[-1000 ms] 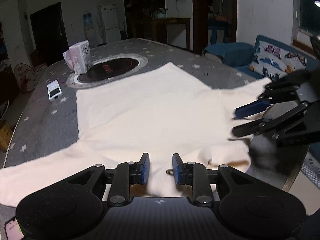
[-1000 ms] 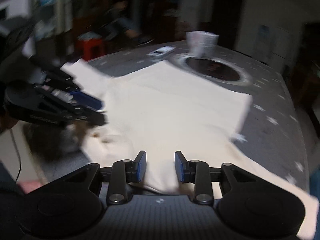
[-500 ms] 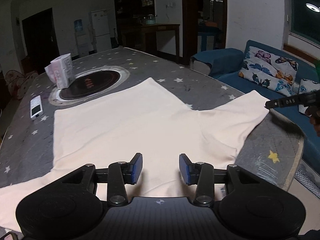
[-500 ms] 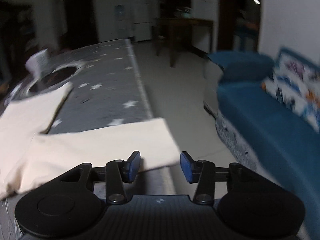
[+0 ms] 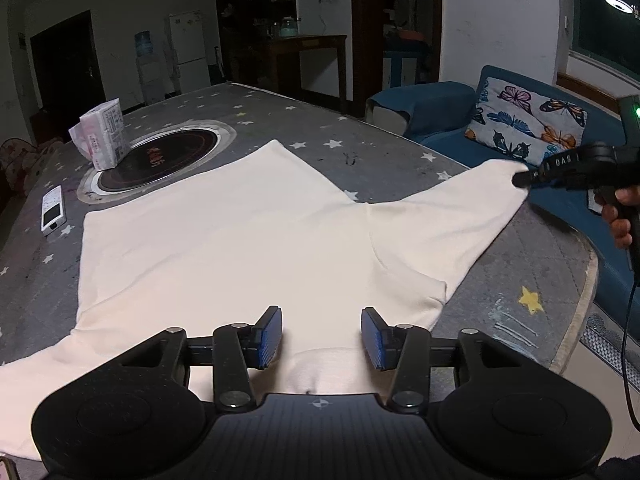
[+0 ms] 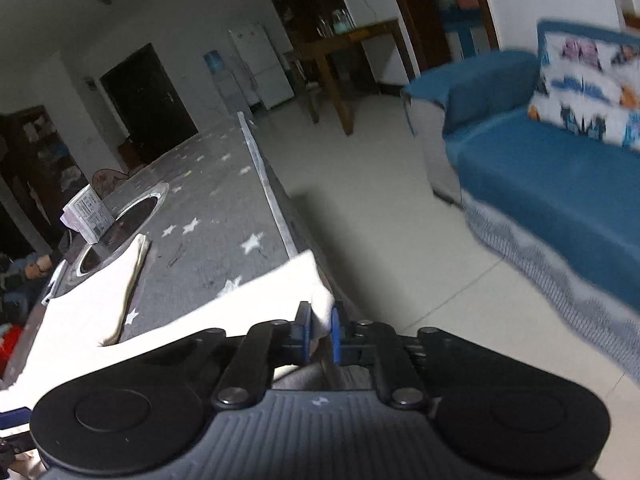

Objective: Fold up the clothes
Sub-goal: 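Lift the sleeve with the right gripper, fold it across the body, release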

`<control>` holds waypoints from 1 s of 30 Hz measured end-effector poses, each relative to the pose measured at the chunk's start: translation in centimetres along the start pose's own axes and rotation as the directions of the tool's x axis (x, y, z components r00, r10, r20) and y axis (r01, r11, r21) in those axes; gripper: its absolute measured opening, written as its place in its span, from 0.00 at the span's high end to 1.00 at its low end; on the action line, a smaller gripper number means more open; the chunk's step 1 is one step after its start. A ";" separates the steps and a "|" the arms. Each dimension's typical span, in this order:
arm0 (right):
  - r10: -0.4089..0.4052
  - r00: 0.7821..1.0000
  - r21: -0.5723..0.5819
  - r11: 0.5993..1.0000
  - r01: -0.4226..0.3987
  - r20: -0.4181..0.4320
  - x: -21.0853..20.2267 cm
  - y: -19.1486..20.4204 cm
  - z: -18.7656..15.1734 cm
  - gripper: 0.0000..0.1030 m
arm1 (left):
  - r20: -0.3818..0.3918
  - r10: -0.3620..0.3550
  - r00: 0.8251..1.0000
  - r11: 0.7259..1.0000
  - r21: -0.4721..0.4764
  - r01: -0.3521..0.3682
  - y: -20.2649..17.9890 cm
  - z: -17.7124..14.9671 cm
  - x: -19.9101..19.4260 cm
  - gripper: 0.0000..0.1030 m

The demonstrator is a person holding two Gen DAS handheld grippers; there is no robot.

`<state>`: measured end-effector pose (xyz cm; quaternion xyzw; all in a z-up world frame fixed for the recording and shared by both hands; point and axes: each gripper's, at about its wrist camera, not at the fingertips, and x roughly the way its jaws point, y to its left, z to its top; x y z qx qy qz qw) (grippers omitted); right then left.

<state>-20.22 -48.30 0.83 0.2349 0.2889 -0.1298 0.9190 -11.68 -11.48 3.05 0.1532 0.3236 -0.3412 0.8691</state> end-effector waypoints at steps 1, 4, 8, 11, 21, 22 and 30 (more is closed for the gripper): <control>0.004 1.000 -0.013 1.000 -0.004 0.017 -0.3 0.4 0.4 0.93 | 0.003 -0.006 1.000 1.000 0.004 0.006 -0.2 0.1 0.0 0.54; 0.019 0.997 -0.046 0.999 -0.016 0.069 -1.4 1.7 1.7 0.93 | 0.013 -0.035 0.999 0.999 0.017 0.034 -0.9 0.3 0.2 0.54; -0.007 0.998 -0.113 0.993 0.013 0.056 -0.7 3.0 2.8 0.93 | 0.016 -0.083 0.996 0.995 0.057 0.082 -2.4 0.3 0.8 0.54; -0.024 0.999 -0.135 0.990 0.029 0.038 0.0 3.5 3.2 0.93 | 0.022 -0.129 0.991 0.988 0.087 0.126 -3.5 0.3 1.0 0.54; 0.121 0.992 -0.202 0.973 -0.111 0.042 -2.7 7.7 6.3 0.93 | 0.039 -0.208 0.977 0.978 0.021 0.208 -2.7 0.2 0.4 0.52; 0.149 0.988 -0.217 0.967 -0.138 0.039 -3.1 8.6 6.7 0.93 | 0.044 -0.207 0.977 0.978 0.009 0.207 -2.3 0.2 0.2 0.51; 0.373 0.926 -0.369 0.854 -0.366 -0.054 -3.4 18.5 7.4 0.93 | 0.081 -0.060 0.995 0.991 -0.116 0.070 2.9 -1.3 -3.4 0.47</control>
